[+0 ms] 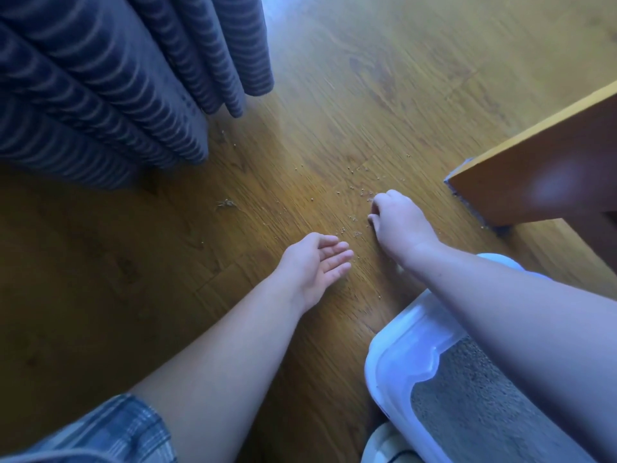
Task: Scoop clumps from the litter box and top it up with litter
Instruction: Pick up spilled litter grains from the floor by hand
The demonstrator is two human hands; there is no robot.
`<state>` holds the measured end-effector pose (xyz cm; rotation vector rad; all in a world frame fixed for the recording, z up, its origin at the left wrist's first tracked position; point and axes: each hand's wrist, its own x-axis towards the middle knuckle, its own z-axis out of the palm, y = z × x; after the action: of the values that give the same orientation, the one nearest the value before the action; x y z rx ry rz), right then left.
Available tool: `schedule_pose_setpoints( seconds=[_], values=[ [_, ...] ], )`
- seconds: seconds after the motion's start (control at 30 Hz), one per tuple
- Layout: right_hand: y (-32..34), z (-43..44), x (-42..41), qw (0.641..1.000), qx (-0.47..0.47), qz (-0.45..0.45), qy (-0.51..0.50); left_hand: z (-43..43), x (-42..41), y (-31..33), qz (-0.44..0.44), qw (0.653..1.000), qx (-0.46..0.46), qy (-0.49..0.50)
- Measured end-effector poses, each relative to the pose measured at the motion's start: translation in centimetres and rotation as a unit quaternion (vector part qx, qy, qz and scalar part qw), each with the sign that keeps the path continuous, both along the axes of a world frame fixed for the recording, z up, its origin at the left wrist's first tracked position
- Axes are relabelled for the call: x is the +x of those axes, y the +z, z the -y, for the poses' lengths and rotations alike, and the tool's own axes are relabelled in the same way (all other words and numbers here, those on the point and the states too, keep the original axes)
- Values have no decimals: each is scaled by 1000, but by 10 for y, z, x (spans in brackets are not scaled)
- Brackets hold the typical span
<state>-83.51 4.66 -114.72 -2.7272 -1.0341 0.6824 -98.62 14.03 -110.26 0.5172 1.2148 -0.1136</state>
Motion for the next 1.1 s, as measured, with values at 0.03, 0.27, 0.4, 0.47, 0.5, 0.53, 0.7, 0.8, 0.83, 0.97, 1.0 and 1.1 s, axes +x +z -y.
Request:
schedule_pose_setpoints(
  seconds=[0.03,0.27,0.4,0.47,0.5,0.53,0.7,0.8,0.83,0.97,1.0,1.1],
  values=[
    [0,0,-1,1000,-9,3,3,0,0,-1,3,1000,0,0],
    [19,-12,-17,996,23,-65,50,-5,-4,-7,16,998,-41,45],
    [38,-28,-54,971,100,-152,158,-17,-6,-7,48,988,-83,119],
    [36,-37,-59,967,125,-155,157,-24,-10,-9,44,987,-77,134],
    [33,-43,-58,968,133,-156,143,-27,-13,-9,39,986,-71,143],
    [31,-51,-56,971,138,-151,125,-30,-17,-10,33,986,-63,151],
    [17,-86,-39,990,89,-101,34,-51,-33,-12,-47,988,4,147],
    [10,-95,-36,996,41,-80,11,-61,-39,-10,-58,985,-6,161],
    [8,-95,-36,997,34,-71,5,-62,-40,-9,-56,984,-15,166],
    [-2,-90,-38,998,35,-47,16,-62,-46,-8,-36,986,-29,161],
    [-5,-89,-38,998,34,-45,19,-60,-48,-8,-32,986,-35,159],
    [-7,-89,-40,997,53,-41,38,-58,-56,-9,-22,986,-46,160]
  ],
)
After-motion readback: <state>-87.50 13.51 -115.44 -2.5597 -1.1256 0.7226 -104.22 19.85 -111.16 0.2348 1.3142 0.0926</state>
